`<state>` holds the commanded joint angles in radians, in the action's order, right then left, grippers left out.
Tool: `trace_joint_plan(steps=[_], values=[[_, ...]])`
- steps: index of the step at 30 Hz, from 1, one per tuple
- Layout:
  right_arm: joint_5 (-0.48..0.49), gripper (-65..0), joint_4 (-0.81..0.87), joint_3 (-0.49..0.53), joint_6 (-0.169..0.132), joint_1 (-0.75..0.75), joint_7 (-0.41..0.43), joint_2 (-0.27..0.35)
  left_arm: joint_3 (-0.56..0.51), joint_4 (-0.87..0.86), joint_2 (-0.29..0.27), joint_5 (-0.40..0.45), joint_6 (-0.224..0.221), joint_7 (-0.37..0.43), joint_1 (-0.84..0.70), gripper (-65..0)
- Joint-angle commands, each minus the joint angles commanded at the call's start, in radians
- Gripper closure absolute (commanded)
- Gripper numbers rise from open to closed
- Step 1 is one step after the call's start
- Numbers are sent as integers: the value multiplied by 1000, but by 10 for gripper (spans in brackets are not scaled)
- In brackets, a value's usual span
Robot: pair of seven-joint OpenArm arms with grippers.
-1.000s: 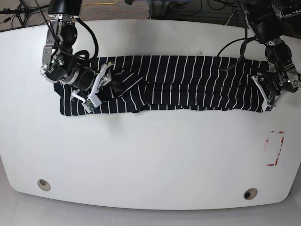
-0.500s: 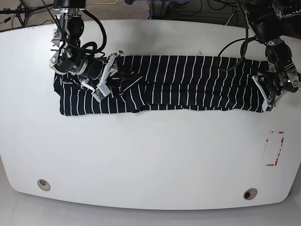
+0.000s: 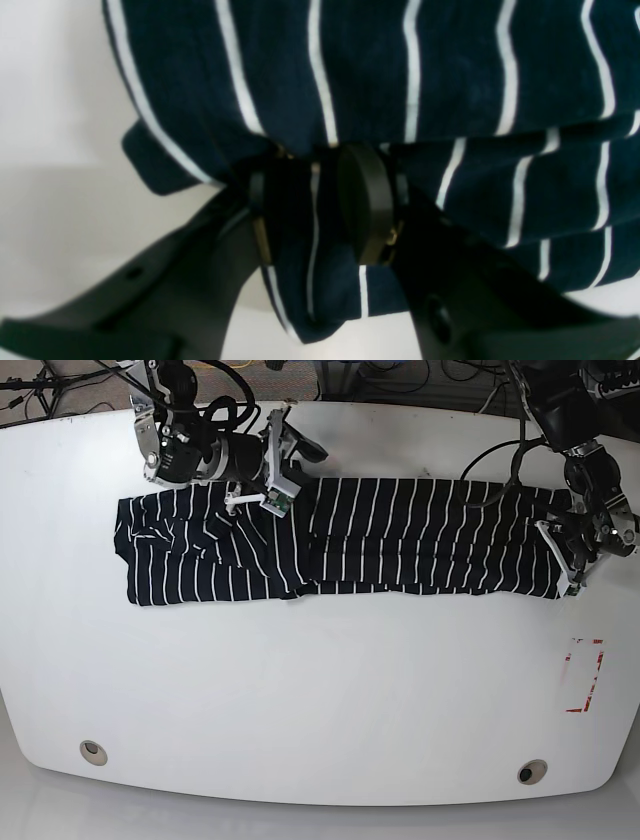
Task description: Fold the T-shirt properly
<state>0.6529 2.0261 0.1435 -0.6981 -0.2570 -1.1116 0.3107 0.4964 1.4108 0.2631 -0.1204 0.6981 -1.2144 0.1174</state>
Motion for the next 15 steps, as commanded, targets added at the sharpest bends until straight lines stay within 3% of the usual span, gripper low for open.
trace_joint_plan(steps=[7, 15], values=[[-3, -254, -2, -233, 0, 3, 8, -29, 0, 5, 0, 0, 0, 0, 0, -197], [-57, -254, -43, -358, 0, 74, 14, -41, 0, 5, 0, 0, 0, 0, 0, -197]])
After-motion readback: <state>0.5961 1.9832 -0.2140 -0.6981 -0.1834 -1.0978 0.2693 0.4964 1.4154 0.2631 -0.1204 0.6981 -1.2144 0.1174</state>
